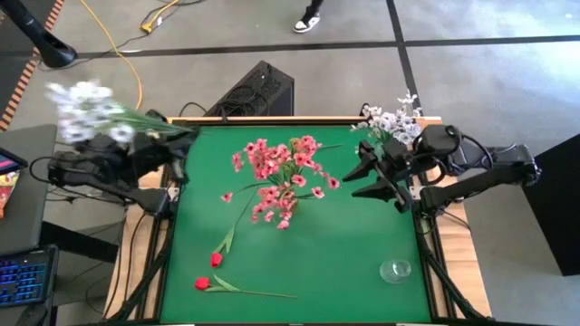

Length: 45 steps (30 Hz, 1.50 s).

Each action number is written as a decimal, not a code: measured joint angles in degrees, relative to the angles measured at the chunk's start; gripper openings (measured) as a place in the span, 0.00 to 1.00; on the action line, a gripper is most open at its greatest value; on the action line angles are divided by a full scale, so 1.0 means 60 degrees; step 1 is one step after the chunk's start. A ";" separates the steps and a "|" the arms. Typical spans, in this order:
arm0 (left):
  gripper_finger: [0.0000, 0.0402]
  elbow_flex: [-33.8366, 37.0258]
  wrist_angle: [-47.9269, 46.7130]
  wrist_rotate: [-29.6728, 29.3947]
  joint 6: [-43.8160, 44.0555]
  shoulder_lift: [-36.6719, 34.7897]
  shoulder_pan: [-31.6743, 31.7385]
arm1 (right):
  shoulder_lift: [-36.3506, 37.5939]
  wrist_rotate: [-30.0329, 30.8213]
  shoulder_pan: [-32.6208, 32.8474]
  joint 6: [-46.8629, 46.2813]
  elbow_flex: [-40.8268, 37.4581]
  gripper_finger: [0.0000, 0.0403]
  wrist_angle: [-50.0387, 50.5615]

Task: Sort flowers into vase by color
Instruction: Put the white flowers into the top transparent vase

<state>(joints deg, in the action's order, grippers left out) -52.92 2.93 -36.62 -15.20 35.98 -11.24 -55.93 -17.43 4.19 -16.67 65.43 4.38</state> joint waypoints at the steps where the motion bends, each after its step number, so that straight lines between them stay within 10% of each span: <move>1: 0.00 -0.0394 -0.0487 0.0079 0.0150 0.0384 0.0165 | -0.0041 0.0000 -0.0123 0.0174 0.0000 0.54 -0.0136; 14: 0.00 -0.5431 -0.3428 0.4790 -0.0714 0.4653 0.4481 | -0.1147 -0.0340 -0.2141 0.1808 0.1474 0.54 -0.0150; 23: 0.00 -0.6529 -0.3673 0.8104 -0.0447 0.6820 0.7054 | -0.2270 -0.0339 -0.3853 0.3120 0.3168 0.54 0.0943; 45: 0.00 -0.8475 -0.3630 0.8785 -0.0463 0.9819 0.6799 | -0.5121 -0.0828 -0.5720 0.4104 0.5373 0.54 0.1278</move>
<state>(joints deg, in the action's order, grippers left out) -103.77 -18.85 16.09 -17.98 94.89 29.55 -86.66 -22.40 -30.13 7.95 97.67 12.05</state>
